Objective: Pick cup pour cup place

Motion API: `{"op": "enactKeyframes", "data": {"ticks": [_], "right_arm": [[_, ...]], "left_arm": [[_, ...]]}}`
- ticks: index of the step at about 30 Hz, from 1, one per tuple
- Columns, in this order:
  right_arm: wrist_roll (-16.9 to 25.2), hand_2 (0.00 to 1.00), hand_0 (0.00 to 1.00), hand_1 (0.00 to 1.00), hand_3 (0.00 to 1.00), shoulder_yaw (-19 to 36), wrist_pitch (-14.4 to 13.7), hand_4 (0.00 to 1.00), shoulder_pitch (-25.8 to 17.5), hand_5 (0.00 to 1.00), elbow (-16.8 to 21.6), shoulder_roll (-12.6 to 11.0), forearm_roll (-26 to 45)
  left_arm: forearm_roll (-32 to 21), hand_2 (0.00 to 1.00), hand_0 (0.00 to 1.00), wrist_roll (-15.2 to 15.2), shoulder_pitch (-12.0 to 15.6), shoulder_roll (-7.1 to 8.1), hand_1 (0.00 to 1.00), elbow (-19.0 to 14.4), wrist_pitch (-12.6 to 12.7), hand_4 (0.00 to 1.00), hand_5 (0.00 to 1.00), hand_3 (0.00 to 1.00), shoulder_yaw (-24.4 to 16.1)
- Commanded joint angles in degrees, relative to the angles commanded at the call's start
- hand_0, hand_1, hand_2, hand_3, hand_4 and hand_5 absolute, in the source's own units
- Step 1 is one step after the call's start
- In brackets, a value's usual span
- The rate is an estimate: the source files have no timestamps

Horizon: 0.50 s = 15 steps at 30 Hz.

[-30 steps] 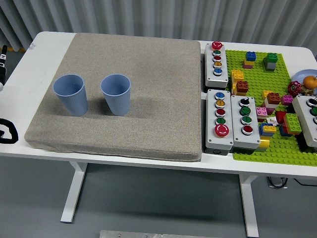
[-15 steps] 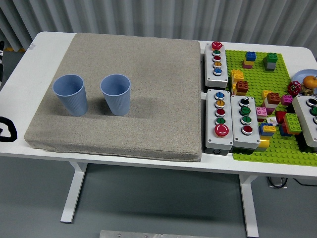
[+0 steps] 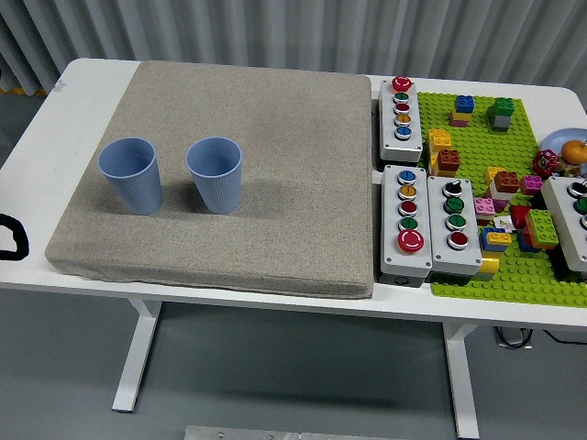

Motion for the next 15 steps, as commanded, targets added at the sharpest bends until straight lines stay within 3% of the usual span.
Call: {"op": "enactKeyframes", "data": {"ticks": [15], "right_arm": [[-0.04, 0.627, 0.713, 0.658, 0.592, -0.02, -0.19, 0.002, 0.13, 0.109, 0.00, 0.10, 0.27]], "left_arm": [[1.63, 0.895, 0.860, 0.45, -0.04, 0.00, 0.830, -0.76, 0.38, 0.724, 0.998, 0.915, -0.17]]}}
